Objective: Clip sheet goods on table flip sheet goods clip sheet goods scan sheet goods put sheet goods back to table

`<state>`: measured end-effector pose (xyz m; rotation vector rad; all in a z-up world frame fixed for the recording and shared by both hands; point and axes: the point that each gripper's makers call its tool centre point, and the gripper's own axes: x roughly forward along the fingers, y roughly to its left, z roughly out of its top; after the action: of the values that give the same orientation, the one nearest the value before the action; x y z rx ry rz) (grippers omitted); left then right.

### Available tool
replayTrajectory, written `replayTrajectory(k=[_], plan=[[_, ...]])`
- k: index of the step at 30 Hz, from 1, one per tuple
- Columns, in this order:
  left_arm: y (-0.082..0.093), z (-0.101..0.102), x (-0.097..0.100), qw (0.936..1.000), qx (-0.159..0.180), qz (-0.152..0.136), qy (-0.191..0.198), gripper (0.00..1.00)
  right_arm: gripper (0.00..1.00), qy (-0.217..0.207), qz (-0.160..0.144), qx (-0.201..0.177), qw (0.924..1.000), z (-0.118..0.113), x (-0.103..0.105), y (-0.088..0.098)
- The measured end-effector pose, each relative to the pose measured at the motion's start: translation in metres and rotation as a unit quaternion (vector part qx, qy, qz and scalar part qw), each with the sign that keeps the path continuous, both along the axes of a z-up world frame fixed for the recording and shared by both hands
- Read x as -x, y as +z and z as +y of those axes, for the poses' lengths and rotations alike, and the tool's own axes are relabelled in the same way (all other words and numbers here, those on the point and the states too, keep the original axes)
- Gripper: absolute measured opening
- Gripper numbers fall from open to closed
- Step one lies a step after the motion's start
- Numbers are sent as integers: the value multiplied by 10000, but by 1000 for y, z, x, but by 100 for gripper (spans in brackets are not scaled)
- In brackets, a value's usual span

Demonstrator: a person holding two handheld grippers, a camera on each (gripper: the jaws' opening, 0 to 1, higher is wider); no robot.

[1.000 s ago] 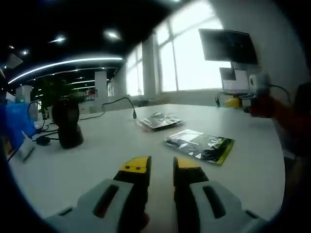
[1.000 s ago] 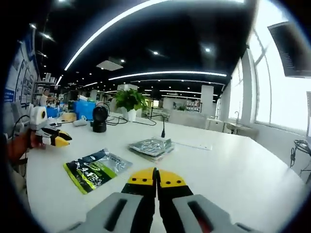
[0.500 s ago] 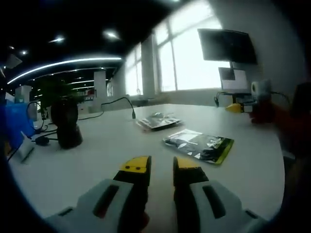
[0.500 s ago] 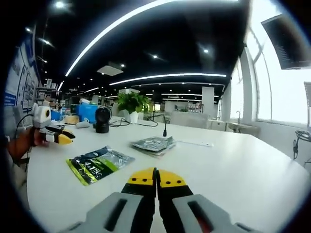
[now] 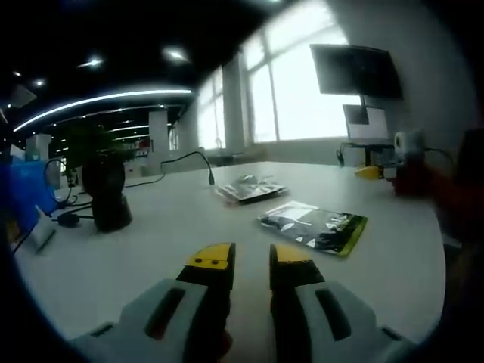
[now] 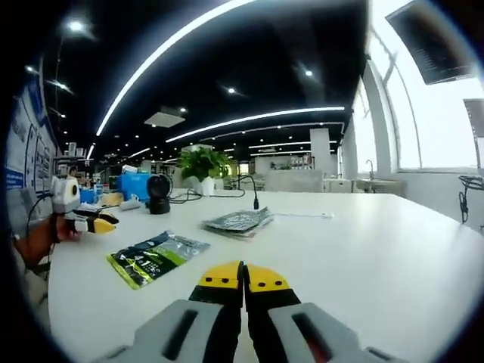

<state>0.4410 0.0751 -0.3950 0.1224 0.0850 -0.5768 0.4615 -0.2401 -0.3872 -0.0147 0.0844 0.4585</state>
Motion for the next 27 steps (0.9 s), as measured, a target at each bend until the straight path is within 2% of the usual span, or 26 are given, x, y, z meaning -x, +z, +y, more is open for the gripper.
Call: replayTrajectory(k=[10,25,27], plan=[[-2,0,-1,9999,-98,-6,30,11,0,-24,-78,496,9987,5,2,-5],[-1,-6,1,9997,-196,-83,-102,11,0,-4,-104,494,9987,6,3,-4],[-1,-1,-1,9999,-147,-68,7,11,0,-4,-97,455,9989,6,4,-4]])
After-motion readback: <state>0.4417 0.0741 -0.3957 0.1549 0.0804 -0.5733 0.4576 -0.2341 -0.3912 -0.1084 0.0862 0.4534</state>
